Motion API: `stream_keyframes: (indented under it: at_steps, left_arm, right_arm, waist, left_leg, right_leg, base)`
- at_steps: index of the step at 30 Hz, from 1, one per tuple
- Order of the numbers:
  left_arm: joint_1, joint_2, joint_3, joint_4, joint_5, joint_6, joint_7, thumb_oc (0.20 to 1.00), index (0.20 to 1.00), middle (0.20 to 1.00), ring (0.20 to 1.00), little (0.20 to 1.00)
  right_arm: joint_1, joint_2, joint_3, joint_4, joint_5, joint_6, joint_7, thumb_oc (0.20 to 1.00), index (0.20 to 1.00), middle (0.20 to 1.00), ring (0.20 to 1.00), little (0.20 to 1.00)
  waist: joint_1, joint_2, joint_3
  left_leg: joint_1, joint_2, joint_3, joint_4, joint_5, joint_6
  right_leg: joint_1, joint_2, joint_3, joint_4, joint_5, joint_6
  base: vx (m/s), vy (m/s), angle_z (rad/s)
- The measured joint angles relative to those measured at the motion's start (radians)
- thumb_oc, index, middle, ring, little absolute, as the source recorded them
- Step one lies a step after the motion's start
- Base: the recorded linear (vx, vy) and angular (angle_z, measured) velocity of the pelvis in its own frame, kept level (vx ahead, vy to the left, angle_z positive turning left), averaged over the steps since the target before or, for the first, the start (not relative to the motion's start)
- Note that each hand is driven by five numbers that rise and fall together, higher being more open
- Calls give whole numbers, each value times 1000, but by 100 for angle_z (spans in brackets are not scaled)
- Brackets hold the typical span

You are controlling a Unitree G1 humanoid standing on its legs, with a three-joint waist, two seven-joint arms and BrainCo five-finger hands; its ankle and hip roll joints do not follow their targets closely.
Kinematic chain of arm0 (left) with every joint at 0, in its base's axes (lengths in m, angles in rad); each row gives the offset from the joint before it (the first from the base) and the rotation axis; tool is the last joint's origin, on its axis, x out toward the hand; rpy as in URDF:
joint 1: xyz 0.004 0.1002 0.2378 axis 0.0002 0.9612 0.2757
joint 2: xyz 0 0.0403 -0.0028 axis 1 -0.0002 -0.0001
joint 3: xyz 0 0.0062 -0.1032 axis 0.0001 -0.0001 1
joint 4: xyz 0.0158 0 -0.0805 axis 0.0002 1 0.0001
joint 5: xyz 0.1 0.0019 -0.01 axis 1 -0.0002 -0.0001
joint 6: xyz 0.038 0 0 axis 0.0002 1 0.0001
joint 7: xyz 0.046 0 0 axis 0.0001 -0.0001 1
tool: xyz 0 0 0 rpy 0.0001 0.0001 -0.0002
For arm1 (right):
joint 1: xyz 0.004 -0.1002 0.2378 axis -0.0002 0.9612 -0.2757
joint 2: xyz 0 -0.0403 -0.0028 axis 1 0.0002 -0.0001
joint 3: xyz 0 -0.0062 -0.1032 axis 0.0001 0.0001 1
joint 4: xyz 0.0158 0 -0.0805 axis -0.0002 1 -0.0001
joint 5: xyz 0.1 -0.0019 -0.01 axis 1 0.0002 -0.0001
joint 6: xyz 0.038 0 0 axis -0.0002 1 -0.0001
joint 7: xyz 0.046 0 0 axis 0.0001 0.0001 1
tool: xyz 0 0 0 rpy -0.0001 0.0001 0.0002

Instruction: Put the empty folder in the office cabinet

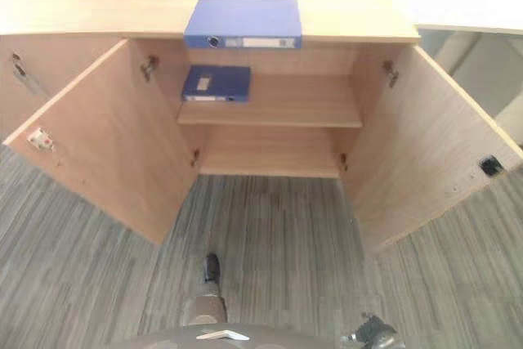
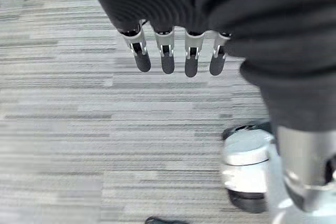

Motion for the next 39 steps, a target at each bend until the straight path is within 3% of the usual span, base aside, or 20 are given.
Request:
stream_keyframes:
  at_steps: [1, 2, 5, 9, 10, 11, 16, 17, 18, 19, 20, 21, 24, 27, 29, 30, 32, 33, 36, 39]
  left_arm:
    - [-13, 9, 0, -3, 0, -1, 0, 1000, 1000, 1000, 1000, 1000]
    - [-37, 33, 0, -3, 0, 0, 4, 1000, 1000, 1000, 1000, 1000]
    - [-110, 68, -2, -43, -1, -17, 10, 1000, 1000, 1000, 1000, 1000]
    - [-145, 71, -28, -50, -2, -27, 28, 1000, 1000, 1000, 1000, 1000]
    - [-125, 69, -69, -63, -2, -21, 28, 1000, 1000, 1000, 1000, 1000]
    - [-109, 67, -87, -66, -2, -20, 28, 1000, 1000, 1000, 1000, 1000]
    - [-100, 99, -91, -66, -3, -26, 36, 1000, 1000, 1000, 1000, 1000]
    - [-73, 108, -92, -86, -5, 5, 43, 1000, 1000, 1000, 1000, 1000]
    - [-73, 108, -92, -86, -5, 5, 43, 1000, 1000, 1000, 1000, 1000]
    - [-82, 74, -86, -82, -12, 3, 51, 1000, 1000, 1000, 1000, 1000]
    - [-82, 74, -86, -82, -12, 3, 51, 1000, 1000, 1000, 1000, 1000]
    - [-101, 85, -88, -98, -23, -7, 60, 1000, 1000, 1000, 1000, 1000]
    - [-122, 91, -36, -151, -21, -39, 37, 1000, 1000, 1000, 1000, 1000]
    - [-109, 204, -12, -169, -22, -62, 59, 1000, 1000, 1000, 1000, 1000]
    - [-88, 209, -26, -166, -22, -62, 64, 1000, 1000, 1000, 1000, 1000]
    - [-48, 149, -42, -157, -21, -63, 64, 1000, 1000, 1000, 1000, 1000]
    - [-27, 103, -41, -157, -21, -62, 60, 1000, 1000, 1000, 1000, 1000]
    - [-10, 62, -48, -158, -21, -64, 61, 1000, 1000, 1000, 1000, 1000]
    - [-12, 10, -85, -171, -21, -64, 66, 1000, 1000, 1000, 1000, 1000]
    - [-17, 6, -88, -182, -21, -66, 66, 1000, 1000, 1000, 1000, 1000]
  right_arm:
    - [-9, 13, 1, -1, 0, 0, 0, 1000, 1000, 1000, 1000, 1000]
    - [-6, 40, 9, -5, 0, -3, 3, 1000, 1000, 1000, 1000, 1000]
    - [-39, 80, 47, -21, -5, -2, 4, 1000, 1000, 1000, 1000, 1000]
    - [-114, 79, 127, -138, -32, -12, -7, 1000, 1000, 1000, 1000, 1000]
    - [-144, 64, 171, -171, -63, -9, -16, 1000, 1000, 1000, 1000, 1000]
    - [-149, 60, 170, -189, -81, -29, -20, 1000, 1000, 1000, 1000, 1000]
    - [-137, 67, 154, -153, -90, -24, -22, 1000, 1000, 1000, 1000, 1000]
    - [-102, 31, 113, -267, -90, -33, -23, 1000, 1000, 1000, 1000, 1000]
    - [-102, 31, 113, -267, -90, -33, -23, 1000, 1000, 1000, 1000, 1000]
    - [-61, -6, 89, -358, -91, -28, -36, 1000, 1000, 1000, 1000, 1000]
    - [-61, -6, 89, -358, -91, -28, -36, 1000, 1000, 1000, 1000, 1000]
    - [-14, 19, 72, -354, -79, -23, -48, 1000, 1000, 1000, 1000, 1000]
    - [31, 22, 52, -360, -81, -1, -43, 1000, 1000, 1000, 1000, 1000]
    - [31, -47, 149, -443, -117, -8, -22, 1000, 1000, 1000, 1000, 1000]
    - [23, -53, 147, -438, -127, -19, -21, 1000, 1000, 1000, 1000, 1000]
    - [-27, -74, 140, -387, -129, -19, -19, 1000, 1000, 1000, 1000, 1000]
    - [-38, -77, 139, -366, -129, -26, -22, 1000, 1000, 1000, 1000, 1000]
    - [-23, -85, 136, -331, -127, -27, -20, 1000, 1000, 1000, 1000, 1000]
    - [-10, -103, 79, -316, -123, -27, -27, 1000, 1000, 1000, 1000, 1000]
    - [7, -106, 100, -319, -119, -24, -34, 1000, 1000, 1000, 1000, 1000]
  waist:
    - [-4, -11, -7]
    - [-12, -67, -21]
    - [-13, -101, -22]
    - [-13, -82, -32]
    - [-11, -61, -20]
    - [-25, -43, -19]
    - [-9, -50, -31]
    - [-37, -53, -21]
    - [-37, -53, -21]
    - [-110, -19, -4]
    - [-110, -19, -4]
    - [-180, -61, 2]
    - [-176, -80, -4]
    - [-142, -69, -28]
    - [-140, -78, -47]
    - [-113, -18, -66]
    - [-116, -28, -58]
    - [-106, -7, -59]
    - [-118, 54, -47]
    - [-126, 12, -39]
  left_leg:
    - [30, -40, 21, -24, 52, 38]
    - [55, -102, 44, -32, 21, 74]
    - [68, -141, 61, -9, -13, 130]
    - [158, -196, 92, -5, -137, 173]
    - [185, -191, 101, -19, -140, 185]
    - [200, -194, 99, -23, -139, 182]
    - [211, -230, 89, -7, -184, 206]
    - [239, -248, 87, -12, -225, 259]
    - [239, -248, 87, -12, -225, 259]
    - [288, -223, 122, 25, -296, 242]
    - [288, -223, 122, 25, -296, 242]
    - [299, -224, 146, 92, -358, 144]
    - [322, -190, 141, 154, -406, 117]
    - [431, -63, 130, 105, -361, 9]
    - [446, -55, 111, 102, -352, -5]
    - [418, 9, 92, 153, -301, -46]
    - [344, 9, 64, 224, -273, -41]
    - [353, 11, 35, 110, -258, -44]
    - [248, 24, 56, 176, -137, -34]
    - [264, 10, -23, 169, -131, -52]
  right_leg:
    - [24, -47, 6, -6, -5, 37]
    - [24, -108, 6, -1, -2, 48]
    - [-4, -148, 1, 81, 68, 80]
    - [-182, -206, 20, 519, 151, 141]
    - [-267, -231, 7, 670, 224, 159]
    - [-300, -249, -22, 730, 207, 158]
    - [-359, -267, 14, 686, 173, 168]
    - [-468, -258, 35, 680, 128, 135]
    - [-468, -258, 35, 680, 128, 135]
    - [-570, -243, -36, 490, 111, 108]
    - [-570, -243, -36, 490, 111, 108]
    - [-602, -320, -155, 68, 110, 101]
    - [-650, -354, -182, 11, 128, 87]
    - [-606, -261, -118, 393, 191, 108]
    - [-535, -232, -107, 385, 200, 99]
    - [-439, -147, -135, 235, 271, -8]
    - [-364, -153, -139, 126, 280, -20]
    - [-274, -119, -147, 36, 274, -25]
    - [-197, -43, -156, -30, 244, -56]
    - [-166, -51, -147, -30, 222, -47]
  base:
    - [291, 219, -31]
    - [182, 158, -8]
    - [171, 221, 12]
    - [175, 286, -13]
    - [-5, 0, -11]
    - [0, 0, 10]
    - [189, 79, 44]
    - [367, -90, -8]
    - [622, -300, -34]
    - [255, -210, -26]
    - [414, -351, -5]
    - [158, -141, 21]
    - [185, -296, 38]
    - [132, -346, 32]
    - [48, -234, 11]
    - [25, -135, -12]
    - [5, -219, 14]
    - [-19, -282, 24]
    - [-14, -104, 5]
    - [-20, -12, -15]
